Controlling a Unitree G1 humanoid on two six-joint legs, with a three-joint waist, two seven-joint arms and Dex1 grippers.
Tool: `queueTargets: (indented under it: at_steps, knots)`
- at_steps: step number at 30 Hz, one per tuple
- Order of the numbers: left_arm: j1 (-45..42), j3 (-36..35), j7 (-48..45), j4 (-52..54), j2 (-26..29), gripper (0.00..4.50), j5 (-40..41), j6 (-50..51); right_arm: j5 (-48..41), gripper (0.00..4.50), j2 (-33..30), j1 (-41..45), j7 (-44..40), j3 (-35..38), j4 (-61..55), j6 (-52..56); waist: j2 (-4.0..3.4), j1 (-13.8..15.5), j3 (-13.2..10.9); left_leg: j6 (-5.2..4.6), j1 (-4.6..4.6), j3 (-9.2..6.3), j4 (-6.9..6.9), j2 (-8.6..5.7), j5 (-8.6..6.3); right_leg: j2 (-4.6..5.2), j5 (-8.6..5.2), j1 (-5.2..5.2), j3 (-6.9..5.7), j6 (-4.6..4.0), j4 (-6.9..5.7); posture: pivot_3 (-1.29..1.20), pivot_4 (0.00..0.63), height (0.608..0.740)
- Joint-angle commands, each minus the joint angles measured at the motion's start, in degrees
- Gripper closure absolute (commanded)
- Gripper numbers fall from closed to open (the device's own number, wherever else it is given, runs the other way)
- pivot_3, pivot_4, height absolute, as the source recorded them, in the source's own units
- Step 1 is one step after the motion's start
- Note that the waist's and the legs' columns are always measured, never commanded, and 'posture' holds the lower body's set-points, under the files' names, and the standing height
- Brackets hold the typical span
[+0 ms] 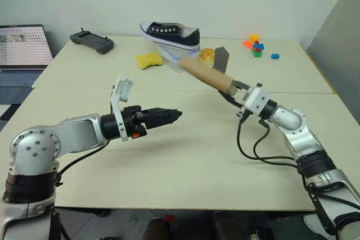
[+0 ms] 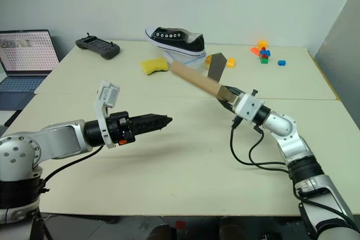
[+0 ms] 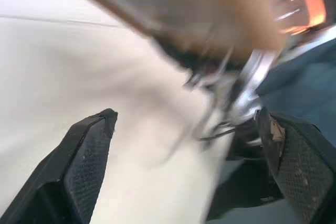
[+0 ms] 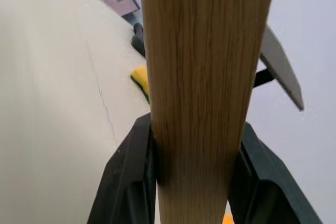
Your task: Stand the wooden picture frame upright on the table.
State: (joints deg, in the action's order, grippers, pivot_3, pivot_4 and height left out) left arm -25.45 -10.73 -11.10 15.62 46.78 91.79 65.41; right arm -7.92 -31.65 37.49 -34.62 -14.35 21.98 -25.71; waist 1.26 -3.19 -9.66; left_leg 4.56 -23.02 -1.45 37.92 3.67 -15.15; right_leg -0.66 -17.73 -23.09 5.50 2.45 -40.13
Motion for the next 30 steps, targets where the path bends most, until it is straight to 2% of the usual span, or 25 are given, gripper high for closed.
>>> queueTargets:
  at_steps: [1,3,7,9,14,16,18,24,25,26,27,28,30]
  knots:
    - [1.7,0.5,-0.6,7.9,0.6,0.0,-17.5,-9.2,-18.6,3.19,3.8,0.4,-7.2,5.0,-7.1,26.8,0.0,0.2,0.0,0.0,-0.01,0.01,0.0,0.0,0.0,0.0,0.0,0.0,0.0,0.0,0.02,0.0,0.15,0.74]
    - [3.0,3.2,-1.0,9.5,-0.2,0.0,-28.1,-14.9,-24.8,3.19,6.1,0.6,-8.8,6.4,-7.9,38.7,0.0,0.5,0.0,0.0,0.0,0.04,0.01,-0.03,0.0,0.0,0.0,0.02,0.01,0.0,0.04,0.0,0.15,0.74]
    - [6.3,5.1,-4.6,11.0,-2.0,0.0,-37.3,-21.0,-30.2,3.19,8.7,0.2,-11.3,7.9,-7.9,52.4,-0.01,1.0,0.0,-0.02,-0.03,0.12,-0.03,-0.06,-0.01,-0.02,0.0,-0.03,0.05,0.0,0.13,0.0,0.15,0.74]
    - [7.5,5.0,-6.2,11.3,-2.6,0.0,-39.2,-22.1,-30.3,3.19,9.9,0.0,-11.8,8.4,-7.1,54.1,-0.02,1.2,0.0,-0.02,-0.09,0.12,-0.03,-0.05,-0.02,-0.02,0.0,-0.1,0.04,0.0,0.13,0.0,0.15,0.74]
    - [9.4,4.7,-10.4,10.8,-3.0,0.0,-41.5,-22.5,-24.1,3.19,11.4,-2.8,-14.3,6.6,-3.8,50.0,-0.02,1.3,0.0,-0.26,-0.1,0.12,-0.03,-0.04,-0.15,-0.06,0.0,-0.1,0.04,0.0,0.13,0.0,0.15,0.74]
    - [9.5,4.6,-11.7,10.4,-3.1,0.0,-42.4,-22.4,-22.7,2.49,11.5,-3.7,-15.1,7.0,-3.7,49.1,-0.02,1.3,0.0,-0.26,-0.1,0.12,-0.03,-0.04,-0.15,-0.06,0.0,-0.09,0.03,0.0,0.14,0.0,0.15,0.74]
    - [9.3,4.4,-12.4,9.9,-3.5,0.0,-42.9,-22.1,-22.5,2.25,11.6,-4.3,-15.3,7.9,-4.2,49.7,-0.02,1.3,0.0,-0.26,-0.1,0.11,-0.02,-0.04,-0.15,-0.06,0.0,-0.09,0.02,0.01,0.13,0.0,0.15,0.74]
    - [6.6,5.1,-16.1,6.4,-4.1,0.0,-45.2,-22.0,-20.9,0.85,7.2,-10.0,-16.0,9.8,-12.2,50.3,-0.02,1.5,0.0,-0.26,-0.11,0.09,-0.02,-0.04,-0.15,-0.06,0.0,-0.08,0.0,0.01,0.13,0.0,0.15,0.74]
    - [6.2,5.1,-17.3,5.8,-3.7,0.0,-45.2,-21.6,-20.9,0.75,6.1,-11.1,-16.1,10.2,-14.0,50.9,-0.02,1.5,0.0,-0.26,-0.11,0.08,-0.02,-0.04,-0.15,-0.06,0.0,-0.08,0.0,0.01,0.13,0.0,0.15,0.74]
    - [5.9,5.1,-18.4,5.3,-3.3,0.0,-45.5,-21.4,-20.9,0.41,5.1,-12.0,-16.2,10.5,-15.6,51.4,-0.02,1.5,0.0,-0.26,-0.11,0.09,-0.02,-0.04,-0.15,-0.06,0.0,-0.08,0.01,0.01,0.13,0.0,0.15,0.74]
    - [5.4,5.4,-19.8,4.5,-2.6,0.0,-46.0,-21.2,-20.7,0.32,3.5,-13.3,-16.5,10.7,-17.7,52.0,-0.02,1.4,0.0,-0.26,-0.11,0.09,-0.02,-0.04,-0.15,-0.07,0.0,-0.08,0.0,0.01,0.13,0.0,0.15,0.74]
    - [4.8,5.4,-21.8,3.5,-1.7,0.0,-46.2,-21.0,-19.9,0.03,1.4,-14.8,-16.8,11.0,-20.2,52.1,-0.03,1.4,0.0,-0.27,-0.1,0.1,-0.02,-0.04,-0.15,-0.08,0.0,-0.07,0.01,0.01,0.13,0.0,0.15,0.74]
    - [3.1,5.4,-24.8,1.1,-0.3,0.0,-47.0,-21.0,-20.1,0.03,-2.3,-16.9,-17.4,12.0,-25.0,53.5,-0.04,1.4,0.0,-0.27,-0.09,0.07,-0.03,-0.02,-0.15,-0.12,0.0,-0.08,0.0,0.01,0.12,0.0,0.15,0.74]
